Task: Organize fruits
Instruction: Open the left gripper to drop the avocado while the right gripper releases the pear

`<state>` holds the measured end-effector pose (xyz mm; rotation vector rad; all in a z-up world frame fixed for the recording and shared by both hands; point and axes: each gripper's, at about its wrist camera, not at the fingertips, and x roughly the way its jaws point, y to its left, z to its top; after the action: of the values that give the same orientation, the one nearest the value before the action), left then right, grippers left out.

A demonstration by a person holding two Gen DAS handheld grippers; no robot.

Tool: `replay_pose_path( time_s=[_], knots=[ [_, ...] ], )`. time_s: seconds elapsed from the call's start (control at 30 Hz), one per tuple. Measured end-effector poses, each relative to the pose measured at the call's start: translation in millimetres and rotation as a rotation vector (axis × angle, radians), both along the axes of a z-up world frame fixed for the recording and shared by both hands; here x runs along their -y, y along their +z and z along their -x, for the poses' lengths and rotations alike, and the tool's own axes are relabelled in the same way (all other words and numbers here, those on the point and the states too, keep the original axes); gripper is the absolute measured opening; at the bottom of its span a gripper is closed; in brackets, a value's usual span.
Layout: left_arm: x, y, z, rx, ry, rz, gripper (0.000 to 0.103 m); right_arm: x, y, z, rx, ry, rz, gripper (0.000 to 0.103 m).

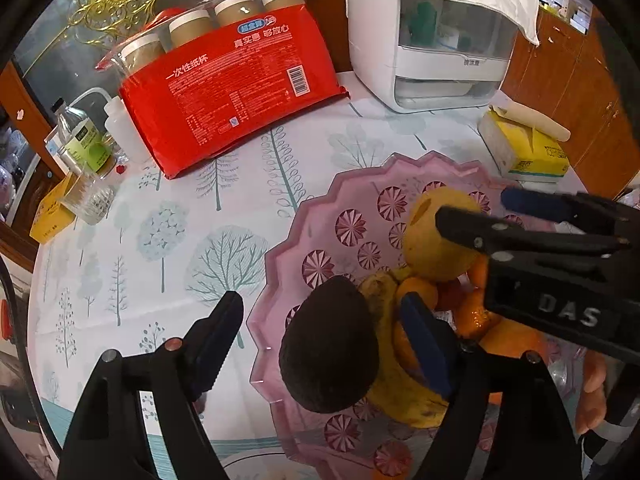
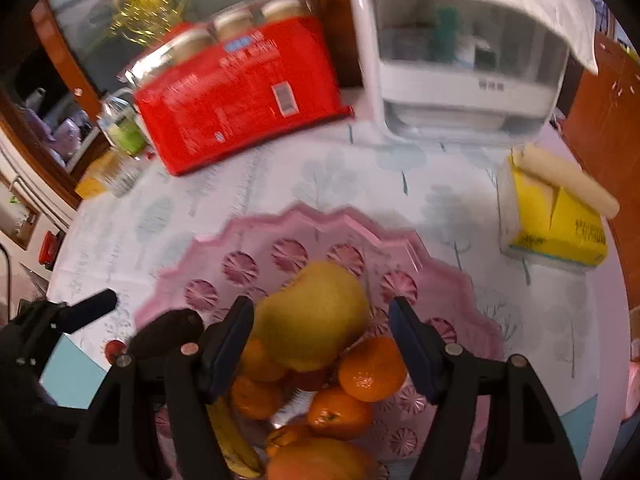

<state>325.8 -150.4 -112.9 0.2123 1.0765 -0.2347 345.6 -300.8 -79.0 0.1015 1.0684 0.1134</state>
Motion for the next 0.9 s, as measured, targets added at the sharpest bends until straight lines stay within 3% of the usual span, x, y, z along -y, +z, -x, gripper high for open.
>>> replay_pose_path(
  time_s=[0.5, 0.9],
  knots=[
    [-20, 21, 17, -0.007, 0.046, 0.048, 0.081, -15, 27, 22, 0.022, 0.008, 0.055, 0.071],
    [-41, 64, 50, 0.027, 0.059, 0.092, 0.082, -15, 61, 57, 0.027, -0.067, 0.07, 0.071]
  ],
)
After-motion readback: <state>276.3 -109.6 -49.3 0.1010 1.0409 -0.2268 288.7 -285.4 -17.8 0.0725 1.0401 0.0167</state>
